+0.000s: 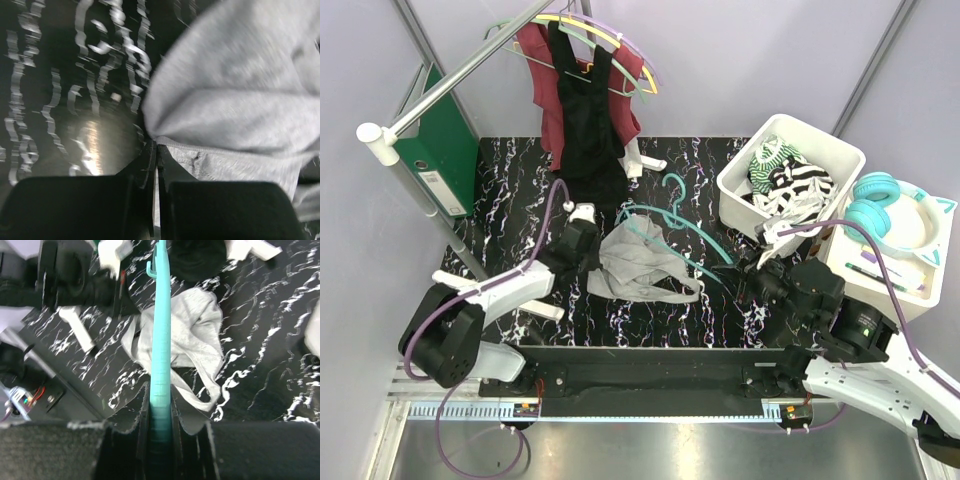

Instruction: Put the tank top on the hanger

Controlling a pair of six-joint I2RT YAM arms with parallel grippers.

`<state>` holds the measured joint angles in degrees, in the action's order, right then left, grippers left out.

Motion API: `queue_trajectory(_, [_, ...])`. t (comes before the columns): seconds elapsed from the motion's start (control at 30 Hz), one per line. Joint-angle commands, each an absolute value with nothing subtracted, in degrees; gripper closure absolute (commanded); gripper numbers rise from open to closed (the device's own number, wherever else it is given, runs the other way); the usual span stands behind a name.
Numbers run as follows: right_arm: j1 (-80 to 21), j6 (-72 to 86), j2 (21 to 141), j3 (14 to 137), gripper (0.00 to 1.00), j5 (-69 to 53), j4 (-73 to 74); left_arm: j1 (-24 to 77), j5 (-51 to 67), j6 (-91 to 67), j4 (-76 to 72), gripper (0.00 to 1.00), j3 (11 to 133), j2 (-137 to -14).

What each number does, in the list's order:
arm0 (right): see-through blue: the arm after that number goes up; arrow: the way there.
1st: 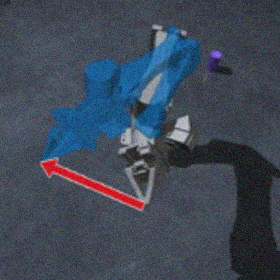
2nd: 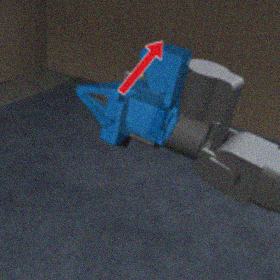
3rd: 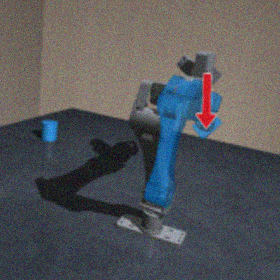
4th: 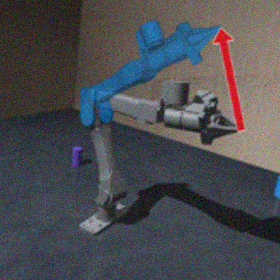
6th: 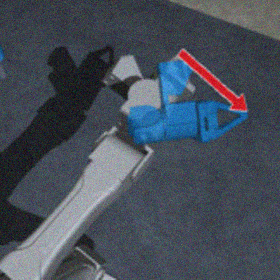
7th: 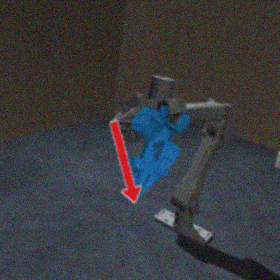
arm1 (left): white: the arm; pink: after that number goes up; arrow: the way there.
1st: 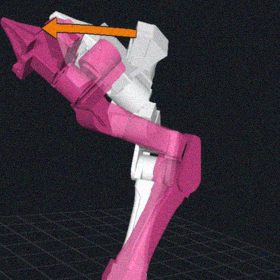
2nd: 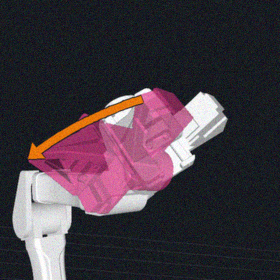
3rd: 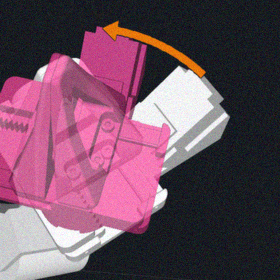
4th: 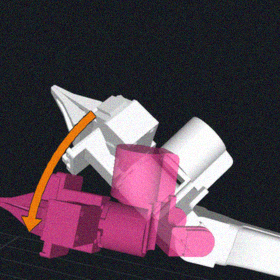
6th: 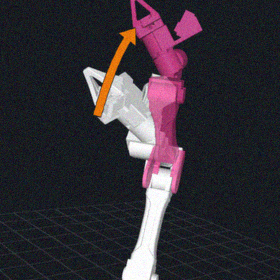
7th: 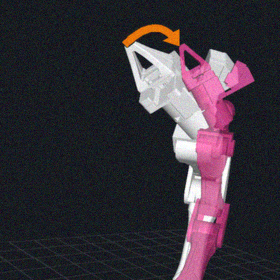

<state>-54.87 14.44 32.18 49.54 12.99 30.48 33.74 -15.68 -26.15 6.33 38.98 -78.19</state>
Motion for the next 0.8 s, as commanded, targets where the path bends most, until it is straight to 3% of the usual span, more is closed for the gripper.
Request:
queue_trajectory(0.0, [-55.02,14.85,33.75,52.21,1.0,5.47,31.55,29.71,-13.54,-23.82,3.95,1.0,40.69,-74.62])
queue_trajectory(0.33, [-55.02,15.64,37.18,49.49,1.0,-1.22,28.92,26.89,-12.22,-22.85,5.36,1.0,40.69,-71.28])
queue_trajectory(0.77, [-55.11,15.29,39.37,47.55,1.0,-0.26,26.11,26.89,-8.8,-22.68,8.96,1.0,41.39,-65.4])
